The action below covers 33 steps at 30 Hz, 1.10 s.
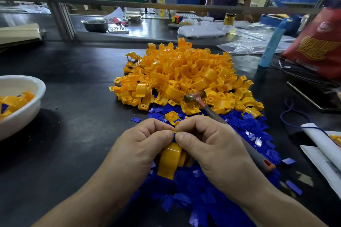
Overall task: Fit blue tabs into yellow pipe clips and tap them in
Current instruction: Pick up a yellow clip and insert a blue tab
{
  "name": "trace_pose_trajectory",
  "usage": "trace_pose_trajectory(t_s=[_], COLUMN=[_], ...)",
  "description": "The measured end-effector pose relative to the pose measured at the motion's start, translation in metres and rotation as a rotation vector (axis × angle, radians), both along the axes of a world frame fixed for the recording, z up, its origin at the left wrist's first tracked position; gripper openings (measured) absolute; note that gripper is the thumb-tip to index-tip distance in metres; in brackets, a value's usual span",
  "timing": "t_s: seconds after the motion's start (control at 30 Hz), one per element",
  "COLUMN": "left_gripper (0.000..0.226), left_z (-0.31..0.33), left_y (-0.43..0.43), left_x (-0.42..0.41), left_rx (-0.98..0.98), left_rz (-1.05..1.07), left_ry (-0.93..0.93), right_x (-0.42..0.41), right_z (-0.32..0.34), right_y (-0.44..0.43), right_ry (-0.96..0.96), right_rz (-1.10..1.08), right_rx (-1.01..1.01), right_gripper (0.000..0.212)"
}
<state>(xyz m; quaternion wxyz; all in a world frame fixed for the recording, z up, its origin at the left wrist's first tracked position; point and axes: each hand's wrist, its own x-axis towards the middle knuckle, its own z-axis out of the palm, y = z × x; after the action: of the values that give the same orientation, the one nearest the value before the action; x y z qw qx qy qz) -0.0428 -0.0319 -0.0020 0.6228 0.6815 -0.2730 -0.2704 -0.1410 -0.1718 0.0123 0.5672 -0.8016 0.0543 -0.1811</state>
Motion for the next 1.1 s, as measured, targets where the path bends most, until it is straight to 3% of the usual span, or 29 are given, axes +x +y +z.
trace_pose_trajectory(t_s=[0.17, 0.23, 0.37, 0.43, 0.5, 0.57, 0.7, 0.83, 0.9, 1.0, 1.1], left_gripper=[0.034, 0.030, 0.010, 0.013, 0.013, 0.015, 0.022, 0.071, 0.081, 0.062, 0.047], left_z=[0.002, 0.005, 0.005, 0.002, -0.003, -0.008, -0.013, -0.012, -0.012, -0.011, -0.011], left_y=[0.000, 0.001, 0.012, 0.021, 0.027, 0.029, 0.027, 0.033, 0.035, 0.033, 0.032], left_x=[0.001, 0.004, 0.024, 0.039, 0.053, 0.061, 0.064, 0.069, 0.070, 0.066, 0.065], left_rx=[0.012, 0.030, 0.145, 0.229, 0.301, 0.378, 0.567, 0.856, 0.957, 1.011, 1.038], left_rz=[-0.002, 0.009, 0.173, 0.273, 0.356, 0.414, 0.403, 0.292, 0.285, 0.292, 0.288], left_ry=[-0.001, -0.028, -0.135, -0.140, -0.155, -0.223, -0.432, -0.610, -0.642, -0.711, -0.793], right_x=[0.001, 0.001, -0.001, -0.002, -0.002, -0.002, 0.000, -0.002, -0.003, -0.003, -0.006], right_z=[0.001, 0.001, 0.000, 0.000, -0.003, -0.006, -0.009, -0.008, -0.004, 0.007, 0.017], right_y=[-0.001, -0.003, -0.033, -0.051, -0.064, -0.068, -0.069, -0.071, -0.068, -0.051, -0.025], right_ry=[0.033, 0.035, 0.032, 0.245, 0.501, 0.594, 0.558, 0.518, 0.425, 0.208, 0.159], right_rz=[0.023, -0.005, -0.382, -0.515, -0.530, -0.485, -0.485, -0.469, -0.422, -0.308, -0.103], right_rx=[0.051, -0.042, -0.722, -0.974, -1.081, -1.064, -1.062, -1.069, -0.955, -0.640, -0.372], right_gripper=[0.010, 0.011, 0.037, 0.050, 0.053, 0.047, 0.035, 0.025, 0.017, 0.015, 0.021])
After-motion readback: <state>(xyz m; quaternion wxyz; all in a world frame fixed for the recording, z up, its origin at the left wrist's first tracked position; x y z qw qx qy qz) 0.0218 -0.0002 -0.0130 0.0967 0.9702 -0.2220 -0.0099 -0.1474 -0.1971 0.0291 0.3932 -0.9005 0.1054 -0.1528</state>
